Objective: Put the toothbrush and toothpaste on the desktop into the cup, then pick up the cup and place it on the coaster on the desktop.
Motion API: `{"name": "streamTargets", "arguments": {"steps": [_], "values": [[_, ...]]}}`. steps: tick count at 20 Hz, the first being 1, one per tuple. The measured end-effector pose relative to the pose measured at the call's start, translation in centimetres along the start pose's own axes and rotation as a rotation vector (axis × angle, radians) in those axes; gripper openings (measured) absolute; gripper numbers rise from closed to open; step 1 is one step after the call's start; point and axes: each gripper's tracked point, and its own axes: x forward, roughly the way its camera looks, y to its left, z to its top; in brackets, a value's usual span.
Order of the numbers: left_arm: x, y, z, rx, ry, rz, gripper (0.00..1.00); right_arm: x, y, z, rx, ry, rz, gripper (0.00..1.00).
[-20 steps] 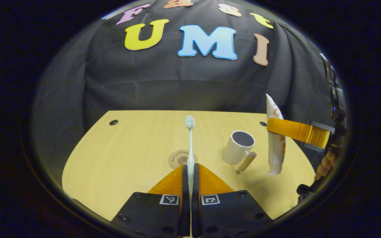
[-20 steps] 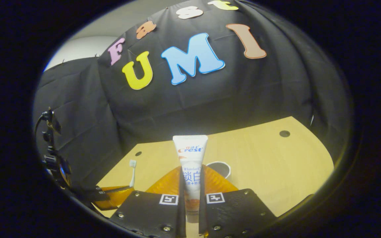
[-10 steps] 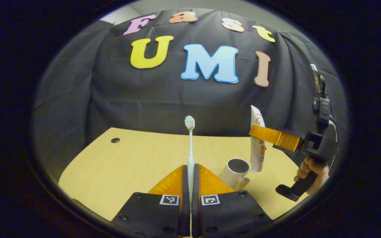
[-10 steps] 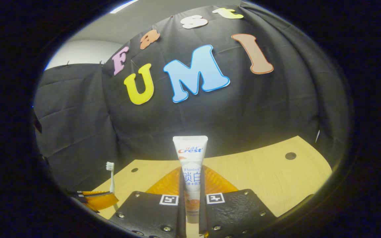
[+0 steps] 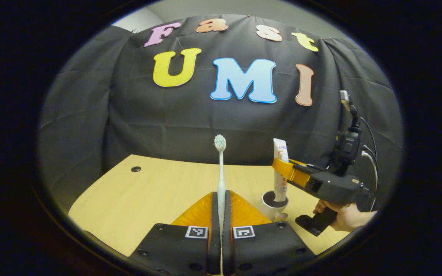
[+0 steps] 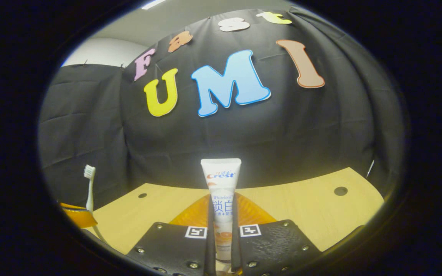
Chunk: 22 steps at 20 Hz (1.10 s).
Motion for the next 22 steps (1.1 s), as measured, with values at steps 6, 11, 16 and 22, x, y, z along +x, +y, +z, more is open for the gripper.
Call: {"name": "streamTargets", "arguments": {"steps": [6, 11, 16, 22], "values": [[0.8, 0.5, -1.1, -0.021, 0.015, 0.004, 0.1, 0.8, -0.5, -3.9, -0.068, 0.093, 0.001, 0.2], [1.7, -0.3, -1.7, -0.034, 0.036, -0.011, 0.1, 0.2, -0.1, -5.6, -0.172, 0.142, 0.02, 0.21], [2.2, -0.5, -2.3, -0.059, 0.047, -0.025, 0.1, -0.7, -0.2, -7.7, -0.19, 0.231, 0.018, 0.25], [3.0, -0.7, -2.9, -0.083, 0.061, -0.049, 0.1, -1.8, 0.2, -8.2, -0.182, 0.279, 0.026, 0.38]]}}
